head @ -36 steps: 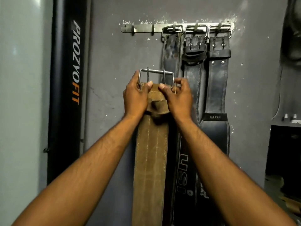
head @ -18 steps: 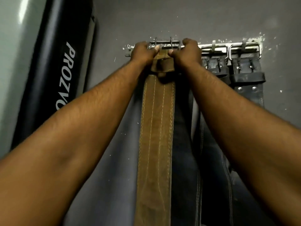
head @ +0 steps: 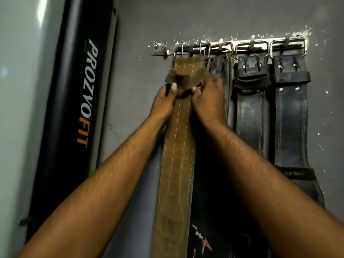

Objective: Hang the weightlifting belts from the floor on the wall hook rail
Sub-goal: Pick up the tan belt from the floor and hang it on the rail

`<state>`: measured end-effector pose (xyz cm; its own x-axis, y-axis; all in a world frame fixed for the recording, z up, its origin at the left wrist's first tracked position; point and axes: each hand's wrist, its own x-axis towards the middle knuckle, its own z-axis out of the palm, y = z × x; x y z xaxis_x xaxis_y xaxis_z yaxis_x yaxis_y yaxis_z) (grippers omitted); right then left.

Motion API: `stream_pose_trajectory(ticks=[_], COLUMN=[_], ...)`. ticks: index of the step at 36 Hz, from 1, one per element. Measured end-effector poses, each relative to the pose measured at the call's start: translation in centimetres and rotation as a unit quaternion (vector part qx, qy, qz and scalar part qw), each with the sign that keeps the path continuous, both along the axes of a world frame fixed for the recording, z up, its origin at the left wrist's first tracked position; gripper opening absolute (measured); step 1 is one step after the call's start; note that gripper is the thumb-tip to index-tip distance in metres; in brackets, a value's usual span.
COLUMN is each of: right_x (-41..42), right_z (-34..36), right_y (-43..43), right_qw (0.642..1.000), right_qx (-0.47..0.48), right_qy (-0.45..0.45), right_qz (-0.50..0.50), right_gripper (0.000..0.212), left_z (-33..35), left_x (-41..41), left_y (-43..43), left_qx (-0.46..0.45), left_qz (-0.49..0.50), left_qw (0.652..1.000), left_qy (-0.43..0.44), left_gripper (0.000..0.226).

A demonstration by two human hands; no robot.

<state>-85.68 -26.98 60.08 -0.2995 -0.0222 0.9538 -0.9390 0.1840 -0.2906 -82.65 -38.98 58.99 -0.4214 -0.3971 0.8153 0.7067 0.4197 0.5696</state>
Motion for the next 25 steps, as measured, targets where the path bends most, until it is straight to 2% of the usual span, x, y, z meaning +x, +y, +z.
stream_pose_trajectory(ticks=[2,7,11,18,22,25], right_x=[-0.2,-0.2,0.7,2.7,5.3,7.4], right_z=[-2.8,-8.5,-12.5,-19.2,-24.0,-28.4], right_y=[0.0,0.0,0.7,2.0,3.3,4.7], right_qw=[0.999,0.993,0.99,0.985,0.975,0.96], right_qx=[0.001,0.031,0.05,0.081,0.083,0.091], right_qy=[-0.032,-0.11,-0.13,-0.147,-0.202,-0.261], right_qz=[0.015,0.038,0.016,-0.037,-0.041,-0.042], right_gripper=[0.058,0.057,0.049,0.04,0.045,0.04], left_z=[-3.7,-11.0,-14.4,-20.1,-24.7,-29.2], left_x=[0.2,0.3,1.2,3.0,4.8,6.4], left_y=[-0.2,-0.7,-0.4,0.4,1.8,3.2], left_qx=[0.015,0.051,0.057,0.043,0.082,0.116], left_qz=[-0.02,-0.053,-0.04,0.062,0.127,0.128], left_qw=[0.999,0.995,0.993,0.983,0.964,0.953], left_qy=[-0.033,-0.067,-0.1,-0.168,-0.221,-0.25], left_gripper=[0.041,0.035,0.041,0.042,0.049,0.04])
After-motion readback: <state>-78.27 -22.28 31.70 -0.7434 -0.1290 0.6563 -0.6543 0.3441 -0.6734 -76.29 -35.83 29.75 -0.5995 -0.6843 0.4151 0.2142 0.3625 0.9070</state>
